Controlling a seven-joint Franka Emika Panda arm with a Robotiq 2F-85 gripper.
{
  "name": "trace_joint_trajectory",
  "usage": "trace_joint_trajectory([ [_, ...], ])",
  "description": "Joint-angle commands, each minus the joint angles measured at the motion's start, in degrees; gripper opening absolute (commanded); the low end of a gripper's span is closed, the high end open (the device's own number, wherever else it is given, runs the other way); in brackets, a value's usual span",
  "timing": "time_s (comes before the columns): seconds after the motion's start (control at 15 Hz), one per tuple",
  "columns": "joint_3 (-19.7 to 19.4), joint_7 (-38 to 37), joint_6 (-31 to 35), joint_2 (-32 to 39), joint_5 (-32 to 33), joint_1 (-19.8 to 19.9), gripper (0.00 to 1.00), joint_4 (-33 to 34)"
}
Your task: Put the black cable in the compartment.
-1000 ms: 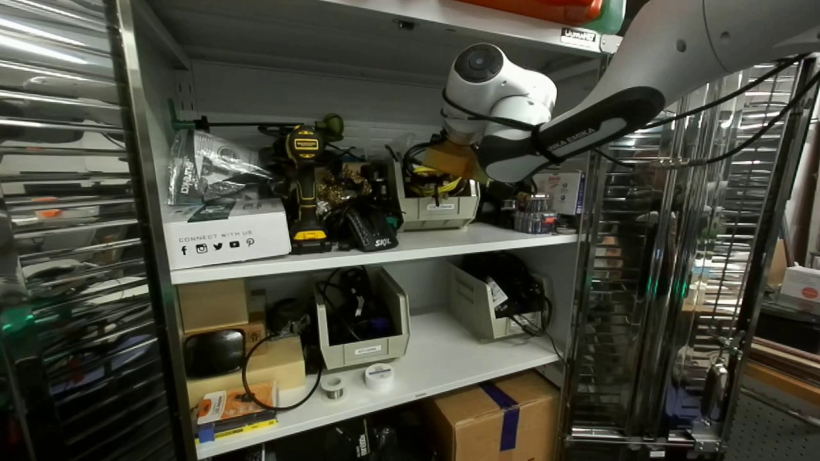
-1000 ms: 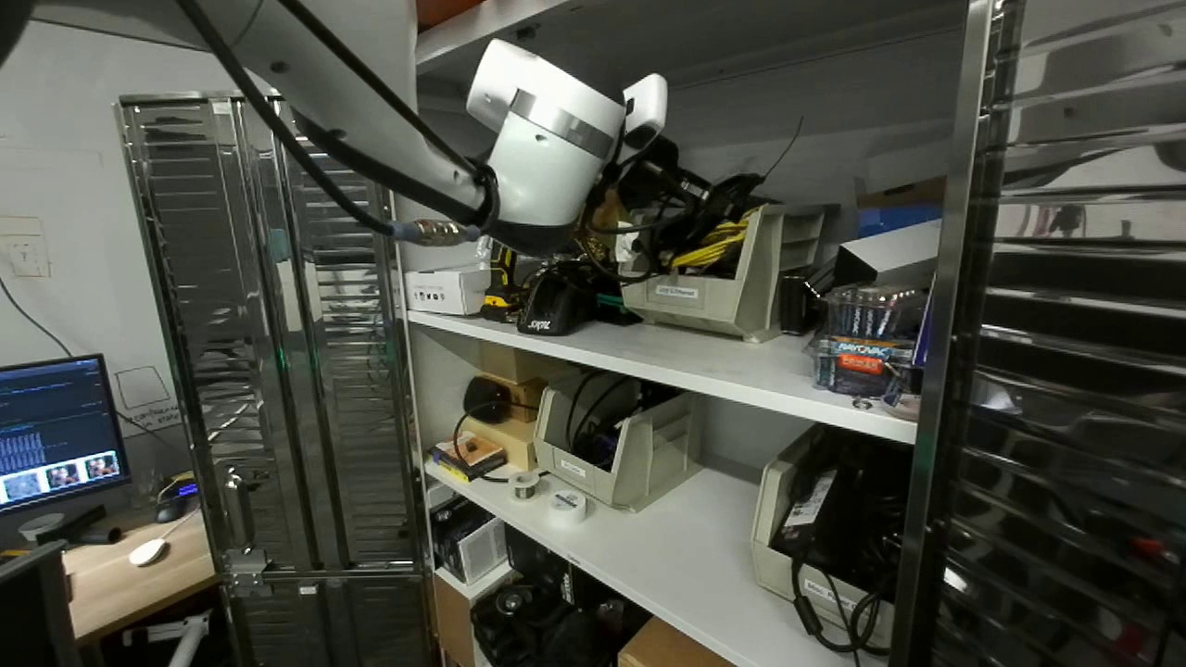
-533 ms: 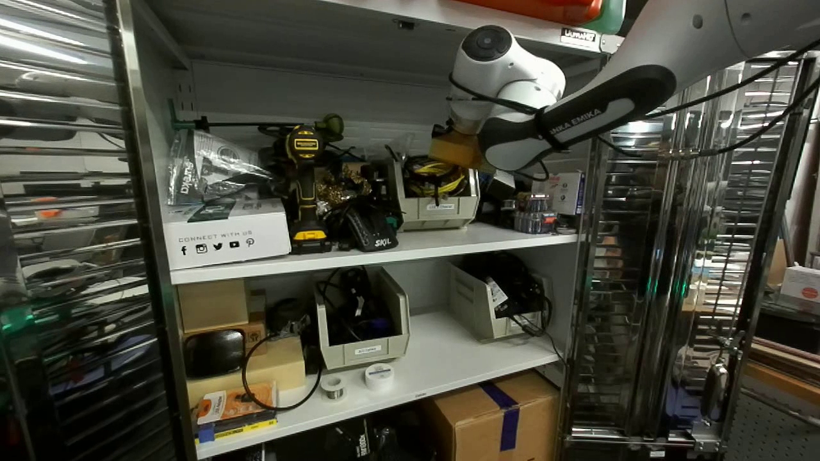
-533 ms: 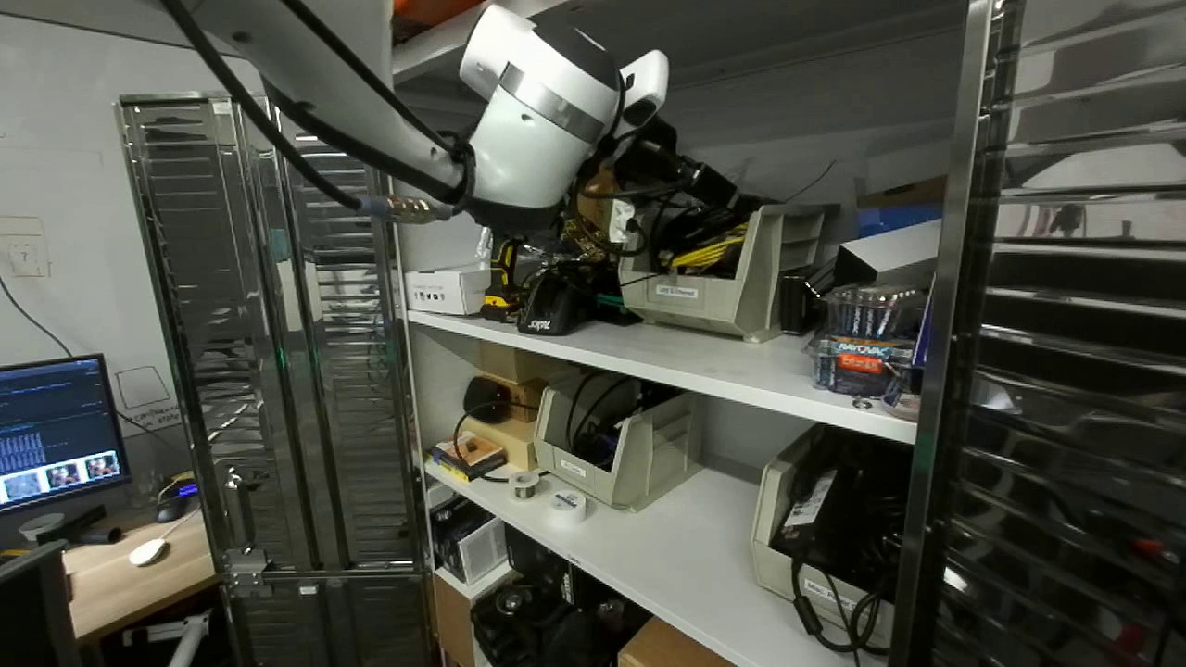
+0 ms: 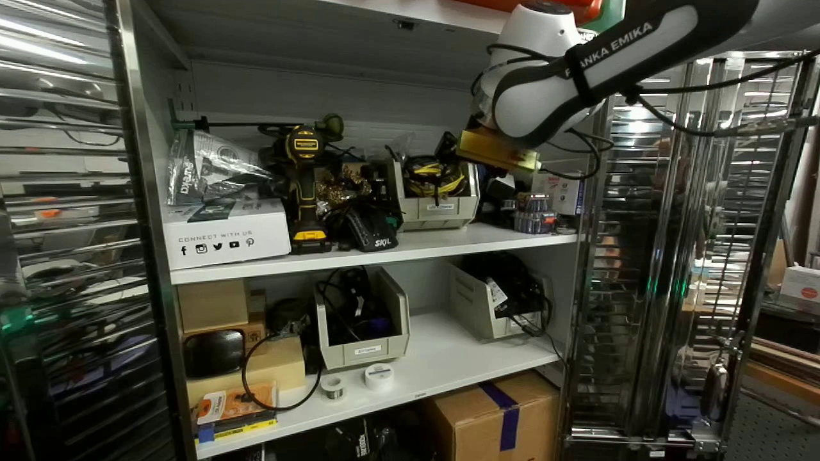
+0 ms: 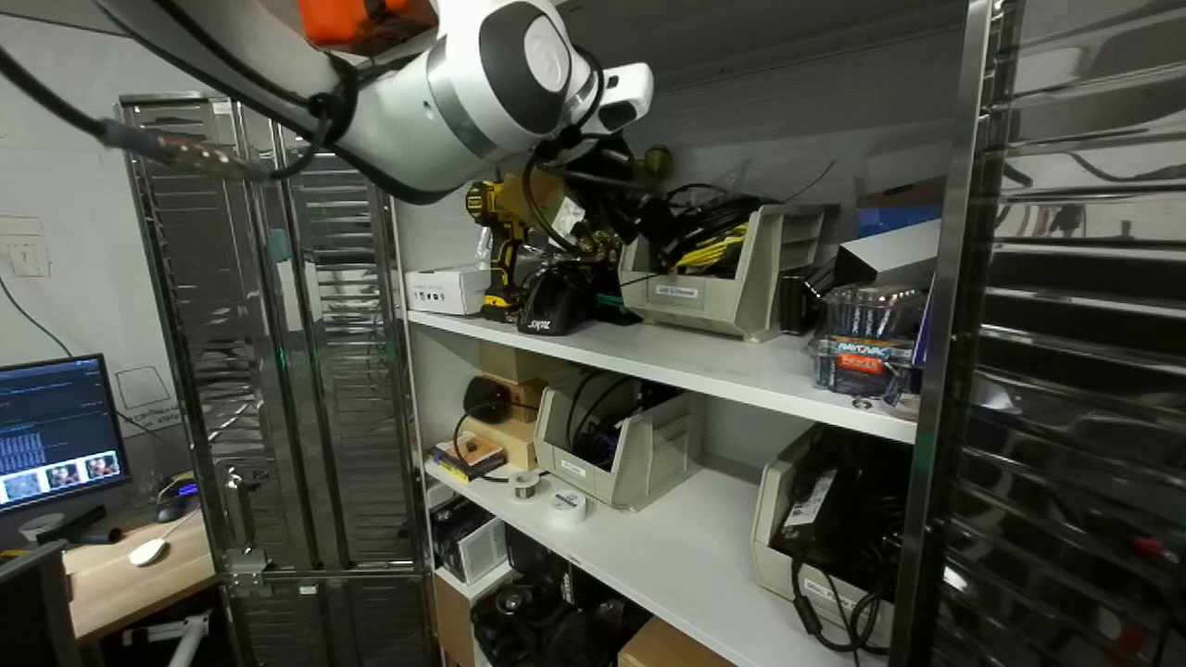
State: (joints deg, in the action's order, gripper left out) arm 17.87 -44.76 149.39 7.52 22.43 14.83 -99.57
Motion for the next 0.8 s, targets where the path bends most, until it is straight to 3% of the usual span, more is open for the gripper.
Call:
trace_joint_trajectory([
  [0.0, 10.13, 15.84, -4.65, -7.14, -16.12, 9.41, 1.00, -8.01],
  [0.2, 10.94, 29.37, -17.59, -10.44, -30.66, 11.14, 1.00, -6.52],
  [0.27, -0.61, 33.75, -23.49, -11.43, -34.96, 0.97, 1.00, -4.94],
  [0.47, -10.54, 45.63, -38.44, -15.91, -41.73, -2.03, 1.00, -6.59],
  [0.53, -9.91, 38.91, -32.55, -12.65, -37.58, -4.91, 1.00, -5.42],
  [0.73, -13.44, 40.15, -34.28, -13.56, -37.93, -6.83, 1.00, -5.68],
])
